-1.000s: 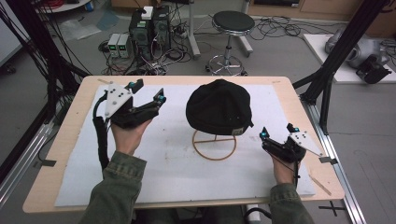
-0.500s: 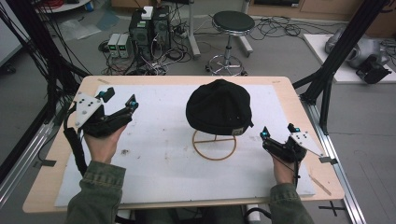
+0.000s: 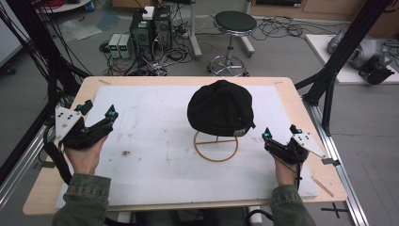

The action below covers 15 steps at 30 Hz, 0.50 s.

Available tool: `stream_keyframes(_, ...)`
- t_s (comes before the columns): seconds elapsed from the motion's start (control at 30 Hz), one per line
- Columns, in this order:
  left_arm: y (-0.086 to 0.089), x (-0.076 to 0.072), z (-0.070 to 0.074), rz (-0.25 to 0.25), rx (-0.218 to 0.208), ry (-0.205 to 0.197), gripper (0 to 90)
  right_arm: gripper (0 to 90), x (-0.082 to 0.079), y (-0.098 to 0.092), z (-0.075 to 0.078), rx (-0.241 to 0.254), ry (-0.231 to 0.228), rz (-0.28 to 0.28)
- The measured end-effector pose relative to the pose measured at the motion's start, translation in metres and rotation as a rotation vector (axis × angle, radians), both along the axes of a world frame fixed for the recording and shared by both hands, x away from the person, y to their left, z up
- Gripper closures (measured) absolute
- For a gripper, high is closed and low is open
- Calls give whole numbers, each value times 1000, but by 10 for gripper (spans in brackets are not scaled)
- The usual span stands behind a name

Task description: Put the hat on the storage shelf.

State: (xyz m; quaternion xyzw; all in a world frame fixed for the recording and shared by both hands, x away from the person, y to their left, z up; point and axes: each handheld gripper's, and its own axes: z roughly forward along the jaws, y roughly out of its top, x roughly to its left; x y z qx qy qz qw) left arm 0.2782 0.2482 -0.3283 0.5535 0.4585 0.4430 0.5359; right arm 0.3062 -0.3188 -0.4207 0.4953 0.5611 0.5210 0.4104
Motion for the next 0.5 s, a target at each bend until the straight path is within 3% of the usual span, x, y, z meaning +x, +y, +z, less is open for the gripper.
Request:
stream_keyframes(0.2, 5, -5, -20, 50, 3, 6, 279, 36, 0, 0, 0, 3, 0, 6)
stream_keyframes(0.5, 5, -12, -48, 69, 21, 38, 281, 35, 0, 0, -1, 2, 4, 11)
